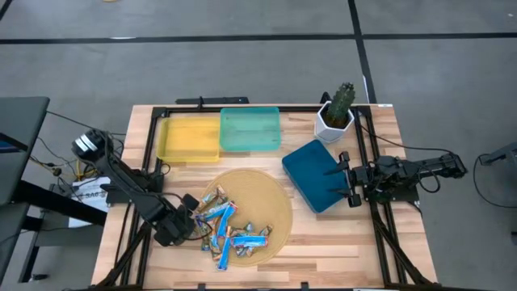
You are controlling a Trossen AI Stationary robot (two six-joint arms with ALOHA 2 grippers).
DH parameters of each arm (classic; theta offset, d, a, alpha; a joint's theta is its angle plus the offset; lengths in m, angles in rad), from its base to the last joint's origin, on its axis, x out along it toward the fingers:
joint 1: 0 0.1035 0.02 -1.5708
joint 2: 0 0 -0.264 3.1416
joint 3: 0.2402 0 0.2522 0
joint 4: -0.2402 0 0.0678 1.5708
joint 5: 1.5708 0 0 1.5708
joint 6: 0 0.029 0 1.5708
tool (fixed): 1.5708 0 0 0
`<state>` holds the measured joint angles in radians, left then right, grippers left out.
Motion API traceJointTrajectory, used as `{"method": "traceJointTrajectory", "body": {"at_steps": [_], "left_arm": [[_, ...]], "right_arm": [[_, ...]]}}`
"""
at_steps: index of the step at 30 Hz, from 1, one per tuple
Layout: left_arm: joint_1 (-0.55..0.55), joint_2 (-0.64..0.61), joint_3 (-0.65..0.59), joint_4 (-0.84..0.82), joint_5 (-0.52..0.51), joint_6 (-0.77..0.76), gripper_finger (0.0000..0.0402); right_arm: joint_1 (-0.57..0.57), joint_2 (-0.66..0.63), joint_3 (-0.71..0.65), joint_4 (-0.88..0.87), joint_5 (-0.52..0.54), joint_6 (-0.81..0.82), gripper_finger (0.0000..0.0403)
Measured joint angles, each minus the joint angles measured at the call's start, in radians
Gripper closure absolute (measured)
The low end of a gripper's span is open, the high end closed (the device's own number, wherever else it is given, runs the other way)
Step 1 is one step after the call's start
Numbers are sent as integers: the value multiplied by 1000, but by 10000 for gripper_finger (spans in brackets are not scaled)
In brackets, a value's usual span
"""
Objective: Pick and place Granola Bars by type
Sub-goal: Put the red granola bar into the yellow bin
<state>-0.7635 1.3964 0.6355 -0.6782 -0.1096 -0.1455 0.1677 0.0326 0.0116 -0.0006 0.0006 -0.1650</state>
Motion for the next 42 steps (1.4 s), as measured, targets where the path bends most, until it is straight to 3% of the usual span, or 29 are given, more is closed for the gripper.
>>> {"method": "traceJointTrajectory", "body": {"at_steps": [9,22,42], "left_arm": [[1,18,0,21,3,-41,272],[1,15,1,22,45,-113,389],[-3,-184,-2,59,50,-196,382]], "right_arm": [[0,0,0,0,0,0,159],[0,0,0,0,0,0,159],[0,0,0,0,0,0,159]]}}
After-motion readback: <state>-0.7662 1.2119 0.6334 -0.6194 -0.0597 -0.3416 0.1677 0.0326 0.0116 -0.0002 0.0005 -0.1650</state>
